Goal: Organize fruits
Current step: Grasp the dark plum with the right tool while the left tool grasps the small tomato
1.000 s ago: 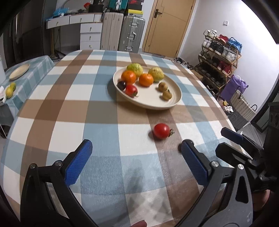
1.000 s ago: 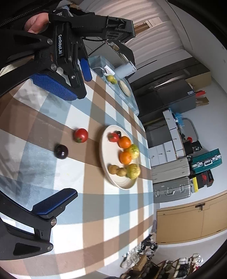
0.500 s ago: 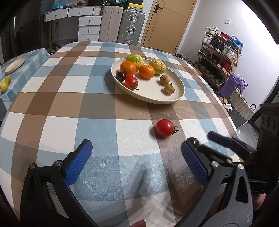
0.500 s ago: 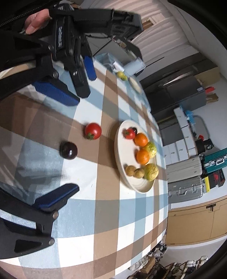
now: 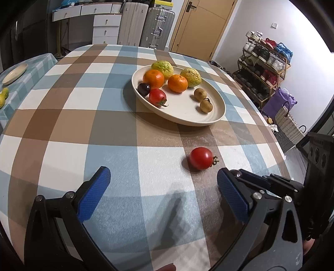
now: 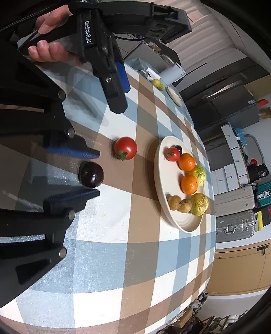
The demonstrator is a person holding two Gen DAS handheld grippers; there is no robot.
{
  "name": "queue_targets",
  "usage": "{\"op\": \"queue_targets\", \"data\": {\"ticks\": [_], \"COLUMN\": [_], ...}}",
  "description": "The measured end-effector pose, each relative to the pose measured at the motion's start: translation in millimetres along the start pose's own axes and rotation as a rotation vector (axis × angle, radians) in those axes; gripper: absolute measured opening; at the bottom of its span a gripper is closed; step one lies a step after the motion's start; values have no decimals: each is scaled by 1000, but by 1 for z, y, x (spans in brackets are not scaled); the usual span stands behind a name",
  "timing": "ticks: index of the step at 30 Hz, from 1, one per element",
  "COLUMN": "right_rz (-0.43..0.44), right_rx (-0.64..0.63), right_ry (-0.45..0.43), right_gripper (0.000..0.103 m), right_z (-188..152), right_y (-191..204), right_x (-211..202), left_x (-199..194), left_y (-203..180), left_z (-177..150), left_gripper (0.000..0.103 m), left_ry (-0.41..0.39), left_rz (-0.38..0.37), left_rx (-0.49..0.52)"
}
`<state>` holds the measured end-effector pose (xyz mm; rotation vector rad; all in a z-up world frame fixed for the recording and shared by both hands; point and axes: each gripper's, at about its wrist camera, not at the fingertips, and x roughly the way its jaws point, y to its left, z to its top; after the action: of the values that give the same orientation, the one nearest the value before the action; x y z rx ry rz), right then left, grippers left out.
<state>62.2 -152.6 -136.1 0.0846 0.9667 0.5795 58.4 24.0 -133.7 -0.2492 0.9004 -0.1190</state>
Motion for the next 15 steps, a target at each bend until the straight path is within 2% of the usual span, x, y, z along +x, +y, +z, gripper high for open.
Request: {"op": "queue_targets", "data": {"ticks": [4, 8, 15], "right_rz": [21, -9, -23], "right_rx": [7, -21, 9], "right_ry": [-17, -50, -101], "right_gripper": [26, 26, 26], "right_z": [2, 6, 18], "right_y": [-5, -7, -28], "right_x": [-3, -11, -23], "left_x": [7, 17, 33], "left_y": [-4, -10, -30], "left_z": [4, 11, 26], "left_gripper": [102, 102, 101], "left_ry": [17, 33, 45], "left_rz": [-14, -29, -46], "left_rx": [9, 15, 46]}}
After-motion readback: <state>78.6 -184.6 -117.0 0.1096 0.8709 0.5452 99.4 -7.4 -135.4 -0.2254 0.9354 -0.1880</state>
